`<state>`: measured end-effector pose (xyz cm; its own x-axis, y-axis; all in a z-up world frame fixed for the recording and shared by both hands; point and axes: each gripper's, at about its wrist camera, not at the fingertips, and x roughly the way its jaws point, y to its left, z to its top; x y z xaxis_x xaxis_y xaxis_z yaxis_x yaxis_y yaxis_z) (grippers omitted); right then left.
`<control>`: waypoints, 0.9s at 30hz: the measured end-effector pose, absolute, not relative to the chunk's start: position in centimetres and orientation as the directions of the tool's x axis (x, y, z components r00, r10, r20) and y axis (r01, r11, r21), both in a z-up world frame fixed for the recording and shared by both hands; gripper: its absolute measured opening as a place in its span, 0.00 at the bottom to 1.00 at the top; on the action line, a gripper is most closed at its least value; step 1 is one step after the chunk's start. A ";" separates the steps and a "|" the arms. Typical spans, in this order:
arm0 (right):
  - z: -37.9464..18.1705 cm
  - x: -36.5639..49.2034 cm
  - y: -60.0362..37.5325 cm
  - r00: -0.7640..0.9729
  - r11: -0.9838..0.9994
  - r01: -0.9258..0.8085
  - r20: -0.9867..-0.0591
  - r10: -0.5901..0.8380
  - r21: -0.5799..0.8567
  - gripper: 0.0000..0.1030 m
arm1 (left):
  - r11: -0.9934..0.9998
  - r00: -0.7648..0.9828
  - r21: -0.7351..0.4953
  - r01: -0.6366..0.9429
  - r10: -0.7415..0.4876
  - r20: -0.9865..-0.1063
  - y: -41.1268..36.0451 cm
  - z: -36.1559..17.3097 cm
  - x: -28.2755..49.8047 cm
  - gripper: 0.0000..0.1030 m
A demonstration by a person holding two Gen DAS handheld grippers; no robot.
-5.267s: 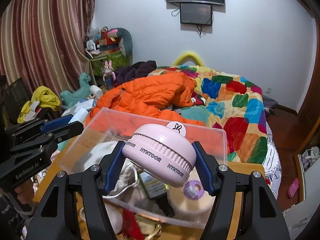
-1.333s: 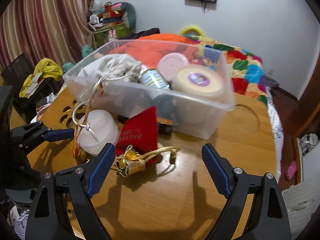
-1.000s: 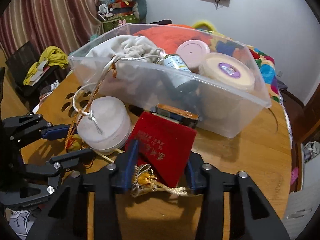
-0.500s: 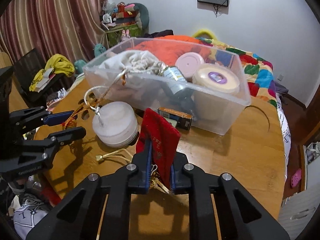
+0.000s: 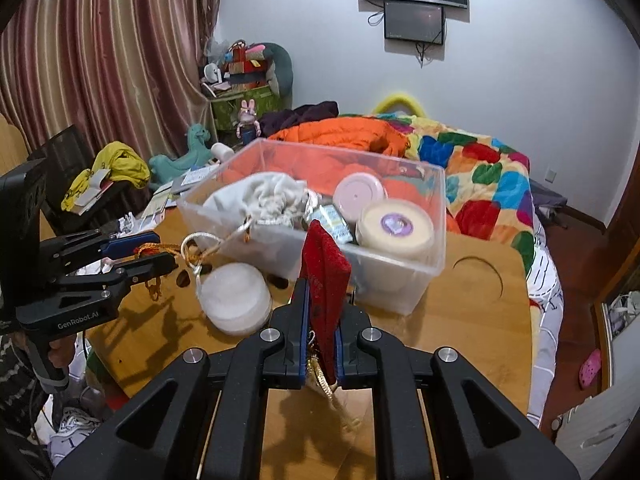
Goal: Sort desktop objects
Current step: 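Carry the red pouch and gourd ornament over the clear box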
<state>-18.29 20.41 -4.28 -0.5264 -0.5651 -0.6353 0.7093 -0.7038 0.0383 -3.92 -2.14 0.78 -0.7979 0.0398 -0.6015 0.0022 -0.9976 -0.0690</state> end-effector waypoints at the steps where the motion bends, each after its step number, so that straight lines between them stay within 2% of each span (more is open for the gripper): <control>1: -4.0 -18.5 20.5 -0.528 -0.704 0.709 -0.630 -0.569 0.042 0.08 | -0.997 -0.802 -0.076 -0.002 0.047 -0.595 -2.3 1.2 -4.0 0.37; 9: -1.6 -19.8 20.7 -0.559 -0.713 0.700 -0.582 -0.590 0.051 0.08 | -0.995 -0.835 -0.102 -0.020 0.073 -0.545 -3.3 4.1 -5.0 0.37; 17: 0.2 -21.5 19.7 -0.581 -0.720 0.691 -0.542 -0.607 0.066 0.08 | -0.997 -0.859 -0.078 -0.004 0.043 -0.511 -4.1 6.0 -7.3 0.37; 22: 0.8 -22.5 19.0 -0.588 -0.720 0.690 -0.522 -0.618 0.075 0.08 | -0.997 -0.867 -0.076 -0.003 0.041 -0.497 -4.6 6.3 -8.6 0.37; 27: -0.1 -23.5 17.7 -0.561 -0.708 0.700 -0.542 -0.626 0.094 0.08 | -0.996 -0.854 -0.088 0.000 0.046 -0.518 -5.2 5.1 -10.0 0.37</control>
